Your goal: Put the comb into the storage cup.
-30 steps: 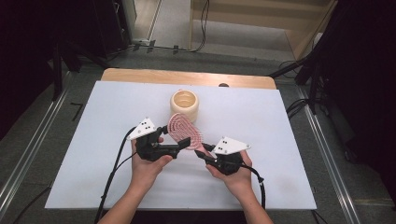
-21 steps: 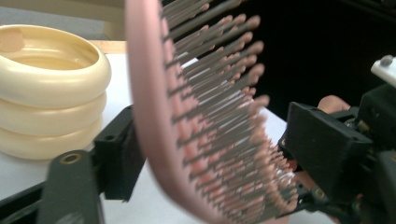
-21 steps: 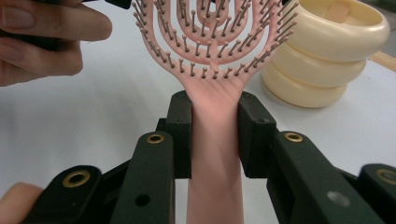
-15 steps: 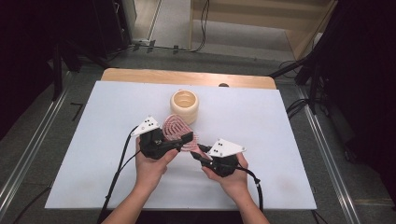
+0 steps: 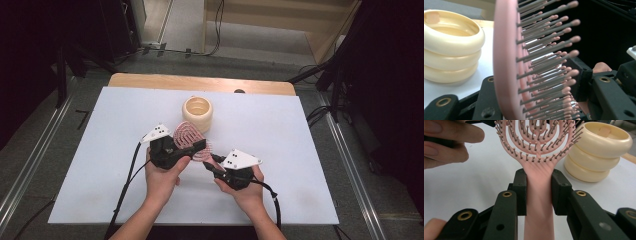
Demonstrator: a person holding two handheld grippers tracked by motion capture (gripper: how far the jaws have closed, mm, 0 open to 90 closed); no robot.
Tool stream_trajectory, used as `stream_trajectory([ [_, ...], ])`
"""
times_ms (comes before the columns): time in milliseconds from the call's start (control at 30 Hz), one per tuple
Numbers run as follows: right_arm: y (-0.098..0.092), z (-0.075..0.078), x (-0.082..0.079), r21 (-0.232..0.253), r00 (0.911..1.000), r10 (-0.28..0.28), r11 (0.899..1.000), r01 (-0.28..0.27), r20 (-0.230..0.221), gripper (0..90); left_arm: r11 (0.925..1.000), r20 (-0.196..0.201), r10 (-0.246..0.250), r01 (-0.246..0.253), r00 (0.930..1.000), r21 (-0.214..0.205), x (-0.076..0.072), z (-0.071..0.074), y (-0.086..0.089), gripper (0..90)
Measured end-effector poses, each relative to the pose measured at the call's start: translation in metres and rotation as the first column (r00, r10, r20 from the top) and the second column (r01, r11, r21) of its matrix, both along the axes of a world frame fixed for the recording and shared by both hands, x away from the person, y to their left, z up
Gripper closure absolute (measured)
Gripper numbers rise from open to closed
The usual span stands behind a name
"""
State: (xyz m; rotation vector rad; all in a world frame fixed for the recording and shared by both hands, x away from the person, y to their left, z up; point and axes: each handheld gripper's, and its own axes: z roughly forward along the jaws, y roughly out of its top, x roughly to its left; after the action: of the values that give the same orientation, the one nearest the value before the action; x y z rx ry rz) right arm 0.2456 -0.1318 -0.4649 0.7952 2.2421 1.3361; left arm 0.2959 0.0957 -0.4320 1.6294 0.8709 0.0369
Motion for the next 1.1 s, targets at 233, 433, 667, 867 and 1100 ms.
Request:
stream_trajectory([
  [233,0.003,-0.003,-0.001,-0.01,0.9995,-0.018,1.0,0.018,0.025,67.6,0.9984,-0.022,-0.036,0.035,0.9991,-0.044,0.004,0.003,0.004,58.9],
  [433,0.003,-0.006,0.0,0.005,0.9996,0.012,1.0,-0.012,0.025,67.4,0.996,0.008,-0.072,0.072,0.9974,-0.053,0.001,0.006,0.005,62.2],
  [667,-0.002,-0.001,0.002,0.098,0.9984,0.057,0.994,-0.057,-0.001,42.1,0.996,0.02,-0.078,0.079,0.9967,-0.043,0.0,0.006,0.006,62.7],
  [867,-0.011,0.004,0.001,0.165,0.9975,0.07,0.984,-0.07,0.009,5.6,0.9961,0.049,-0.068,0.071,0.9965,-0.053,0.0,0.01,0.01,62.8],
  [1100,-0.028,0.006,0.001,0.22,0.9976,0.069,0.973,-0.066,-0.005,0.0,0.9969,0.063,-0.05,0.054,0.9968,-0.057,0.001,0.014,0.016,62.8],
])
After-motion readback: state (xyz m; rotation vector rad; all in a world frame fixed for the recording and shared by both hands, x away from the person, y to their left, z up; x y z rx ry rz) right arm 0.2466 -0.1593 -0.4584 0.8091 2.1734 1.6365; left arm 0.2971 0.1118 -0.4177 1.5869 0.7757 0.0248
